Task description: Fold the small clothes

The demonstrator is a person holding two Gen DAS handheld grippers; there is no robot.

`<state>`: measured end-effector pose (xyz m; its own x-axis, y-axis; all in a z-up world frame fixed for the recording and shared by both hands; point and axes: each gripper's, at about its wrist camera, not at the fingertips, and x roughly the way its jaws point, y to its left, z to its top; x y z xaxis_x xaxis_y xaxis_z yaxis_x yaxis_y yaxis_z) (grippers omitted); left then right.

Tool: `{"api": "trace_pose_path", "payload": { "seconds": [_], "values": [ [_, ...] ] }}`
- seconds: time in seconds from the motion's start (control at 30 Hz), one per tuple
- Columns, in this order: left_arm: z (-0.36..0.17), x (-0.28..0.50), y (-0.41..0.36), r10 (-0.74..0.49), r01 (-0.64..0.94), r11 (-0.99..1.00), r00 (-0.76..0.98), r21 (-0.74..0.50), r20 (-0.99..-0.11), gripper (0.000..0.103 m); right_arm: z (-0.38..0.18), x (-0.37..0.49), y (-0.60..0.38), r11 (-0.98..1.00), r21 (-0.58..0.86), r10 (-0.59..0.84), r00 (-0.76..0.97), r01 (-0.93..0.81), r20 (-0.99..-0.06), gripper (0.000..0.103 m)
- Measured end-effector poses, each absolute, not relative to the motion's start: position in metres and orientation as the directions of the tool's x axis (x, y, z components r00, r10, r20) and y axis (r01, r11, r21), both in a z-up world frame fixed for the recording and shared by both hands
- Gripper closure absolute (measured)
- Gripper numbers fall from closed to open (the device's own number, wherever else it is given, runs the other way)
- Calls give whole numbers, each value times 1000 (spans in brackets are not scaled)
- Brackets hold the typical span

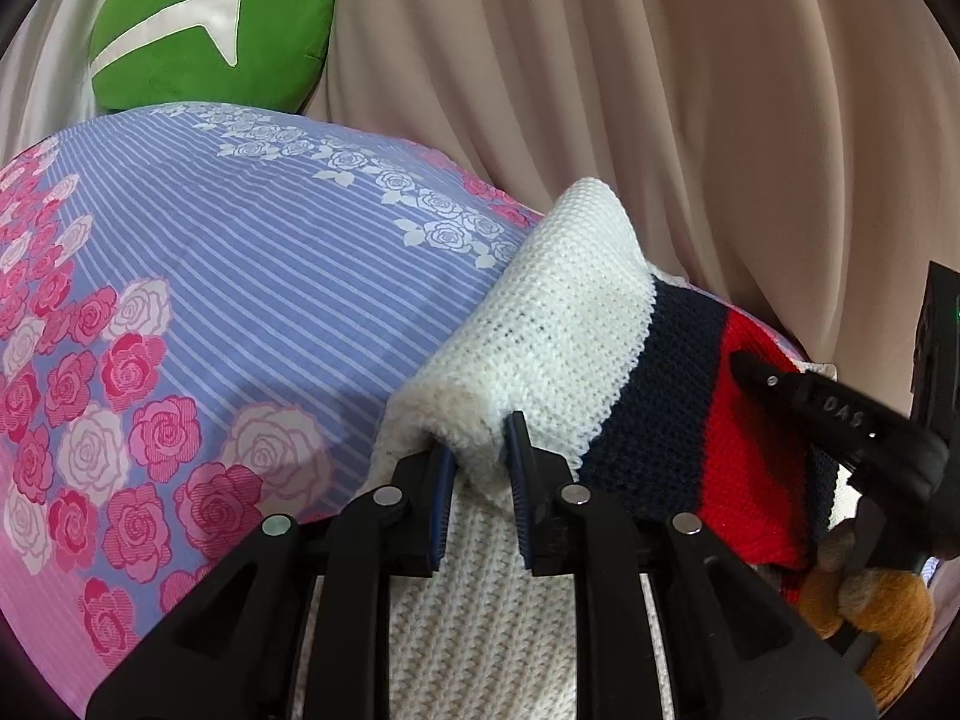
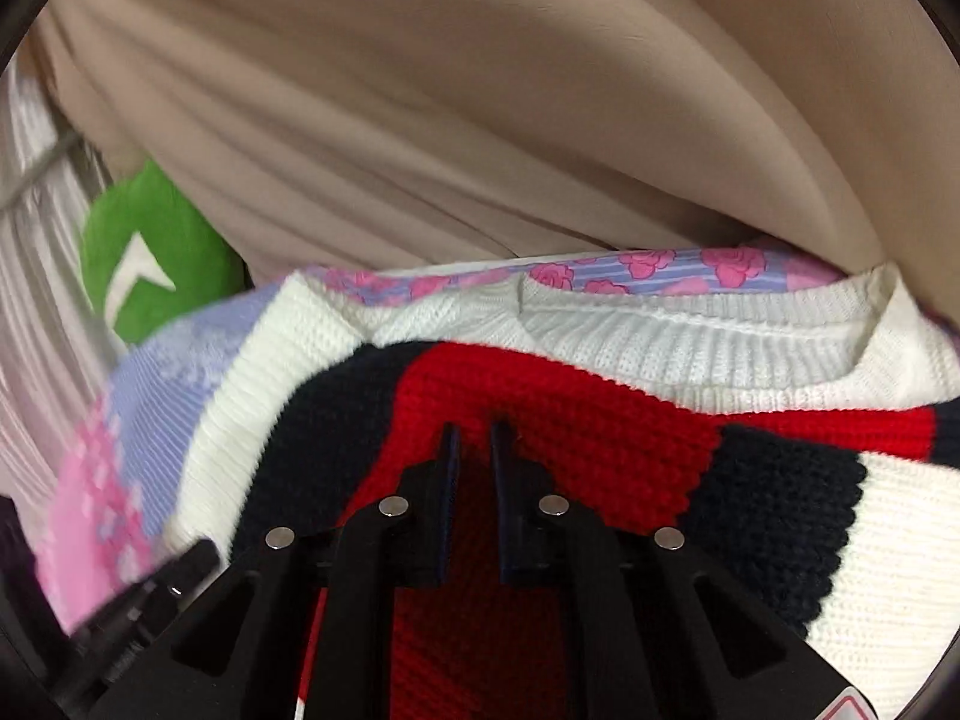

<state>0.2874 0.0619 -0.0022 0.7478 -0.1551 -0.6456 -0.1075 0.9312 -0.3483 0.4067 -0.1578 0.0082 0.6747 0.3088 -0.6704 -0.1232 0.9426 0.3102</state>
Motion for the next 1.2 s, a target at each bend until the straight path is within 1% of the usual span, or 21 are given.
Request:
{"api": "trace_pose_path", "payload": {
  "seconds": [0.07,0.17,0.23,0.27,0.3,0.37,0.4,0.43,0.5,0.53,0.57,0.6,0.63,0.77,0.83,0.93,1.0,1.03,1.1,1.17,1.2],
  "values": [
    [-3,288,65,-165,-107,926,747,-361,-644,86,16,392,-165,928,350,335,693,-126,-639,96],
    [-3,289,66,-165,-109,926,746,-362,-645,86,25,366,-180,943,324,274,745,-82,-609,94],
    [-3,289,67,-164,-109,926,746,-361,-646,85,18,350,-203,956,295,199,746,-4,-635,94],
    [-3,290,67,-164,-109,926,746,-361,-645,85,8,346,-217,965,258,139,730,53,-670,94],
    [-3,290,67,-164,-109,926,746,-362,-645,85,2,342,-228,968,236,107,718,81,-688,97],
    [-3,289,67,-166,-107,926,747,-363,-644,85,-3,327,-252,953,292,145,719,85,-680,103],
    [-4,289,67,-167,-106,925,748,-364,-642,85,2,313,-266,948,294,113,732,123,-672,102],
    [-4,289,67,-169,-106,924,749,-367,-641,85,5,303,-277,949,278,81,743,145,-665,100],
    [-5,288,68,-171,-106,922,750,-372,-639,85,9,284,-296,948,261,37,756,179,-653,89],
    [-5,288,68,-171,-107,922,751,-373,-638,85,5,280,-306,947,258,31,743,193,-669,88],
    [-5,287,68,-170,-106,922,751,-372,-638,85,-3,278,-317,945,251,24,722,209,-692,98],
    [-5,287,68,-171,-106,922,751,-372,-638,85,-8,276,-325,938,284,56,724,197,-687,103],
    [-5,287,68,-171,-106,922,751,-372,-638,85,-8,272,-333,921,337,92,731,196,-677,103],
    [-5,283,69,-172,-108,920,753,-377,-635,85,-1,257,-339,924,300,19,756,237,-655,103],
    [-6,282,69,-168,-109,922,752,-372,-637,85,-8,258,-346,907,348,59,749,236,-660,103],
    [-6,283,69,-173,-108,920,751,-378,-637,84,-2,250,-348,902,360,70,744,237,-664,102],
    [-5,280,71,-193,-99,911,755,-400,-627,84,8,221,-358,905,360,67,760,227,-647,85],
    [-4,276,73,-209,-88,907,755,-411,-622,84,13,208,-356,908,359,71,769,213,-636,81],
    [-2,260,76,-205,-81,915,751,-396,-628,71,21,181,-352,922,338,71,780,186,-622,60],
    [1,234,81,-218,-53,922,748,-384,-627,62,25,149,-347,939,296,52,778,175,-626,48],
    [3,221,83,-218,-44,926,747,-374,-629,57,26,128,-344,947,271,42,775,169,-630,43]
  ]
}}
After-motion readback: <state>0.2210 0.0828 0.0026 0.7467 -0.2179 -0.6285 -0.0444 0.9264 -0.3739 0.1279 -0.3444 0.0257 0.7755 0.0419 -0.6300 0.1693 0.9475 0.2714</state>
